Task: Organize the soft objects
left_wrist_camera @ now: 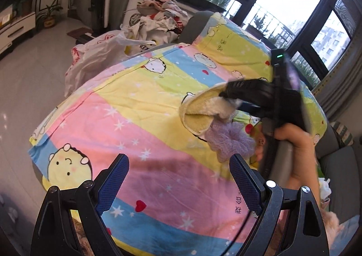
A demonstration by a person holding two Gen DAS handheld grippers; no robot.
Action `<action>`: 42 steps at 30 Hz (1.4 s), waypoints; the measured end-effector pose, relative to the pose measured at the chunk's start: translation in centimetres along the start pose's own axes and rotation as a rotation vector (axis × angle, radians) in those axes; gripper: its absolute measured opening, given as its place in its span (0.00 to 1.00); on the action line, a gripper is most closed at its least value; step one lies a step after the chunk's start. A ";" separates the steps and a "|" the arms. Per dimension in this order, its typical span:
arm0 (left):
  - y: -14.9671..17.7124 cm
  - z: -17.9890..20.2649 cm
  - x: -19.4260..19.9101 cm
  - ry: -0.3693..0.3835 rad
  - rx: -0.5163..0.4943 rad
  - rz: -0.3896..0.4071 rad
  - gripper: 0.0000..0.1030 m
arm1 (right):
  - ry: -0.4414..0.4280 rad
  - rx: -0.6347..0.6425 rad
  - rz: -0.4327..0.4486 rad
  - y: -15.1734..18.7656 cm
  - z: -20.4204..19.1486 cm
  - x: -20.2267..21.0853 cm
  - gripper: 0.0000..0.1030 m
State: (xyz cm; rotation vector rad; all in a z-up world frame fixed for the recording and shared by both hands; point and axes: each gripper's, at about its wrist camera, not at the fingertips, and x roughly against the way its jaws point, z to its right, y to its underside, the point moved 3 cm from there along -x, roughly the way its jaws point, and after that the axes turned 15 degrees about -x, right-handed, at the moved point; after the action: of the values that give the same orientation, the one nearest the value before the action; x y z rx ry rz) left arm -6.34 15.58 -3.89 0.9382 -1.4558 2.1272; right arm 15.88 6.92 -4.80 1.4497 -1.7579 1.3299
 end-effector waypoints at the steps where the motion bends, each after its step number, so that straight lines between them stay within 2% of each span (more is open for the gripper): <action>1: -0.1 0.1 0.0 0.009 0.000 0.003 0.88 | -0.021 -0.016 -0.018 0.0 0.3 -0.3 0.11; 4: -0.1 0.2 -0.1 0.017 -0.008 0.002 0.88 | -0.080 -0.030 0.019 0.3 0.4 1.2 0.10; 7: -0.1 0.3 -0.1 0.024 -0.005 0.001 0.88 | -0.143 -0.039 0.085 0.0 0.6 5.2 0.10; 14: 0.1 1.0 0.0 0.046 -0.015 -0.001 0.88 | -0.272 -0.037 0.291 0.2 2.8 18.5 0.10; 19: 0.4 2.3 -0.1 0.073 -0.047 -0.012 0.88 | -0.297 -0.056 0.369 3.2 6.7 25.7 0.10; 22: 0.6 3.4 -0.2 0.086 -0.075 -0.021 0.88 | -0.231 -0.064 0.411 5.1 9.5 27.5 0.10; 26: 1.2 5.4 -0.5 0.104 -0.127 -0.034 0.88 | -0.171 -0.107 0.442 6.3 13.3 28.8 0.10; 31: 1.7 7.1 -0.7 0.127 -0.167 -0.049 0.88 | -0.146 -0.100 0.435 6.9 14.6 28.7 0.11; 36: 1.7 6.9 -0.8 0.114 -0.143 -0.051 0.88 | -0.227 -0.050 0.335 9.0 12.4 24.4 0.12; 39: 1.7 6.6 -0.8 0.108 -0.125 -0.055 0.88 | -0.218 -0.050 0.250 10.5 12.3 21.3 0.12; 42: 1.9 7.1 -1.1 0.113 -0.149 -0.067 0.88 | -0.186 -0.092 0.169 12.1 13.7 18.7 0.12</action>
State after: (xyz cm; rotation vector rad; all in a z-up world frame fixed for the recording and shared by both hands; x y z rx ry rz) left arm -4.68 8.33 -4.26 0.7882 -1.4821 1.9603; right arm 1.50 -14.15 1.04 1.4403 -2.0736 1.2098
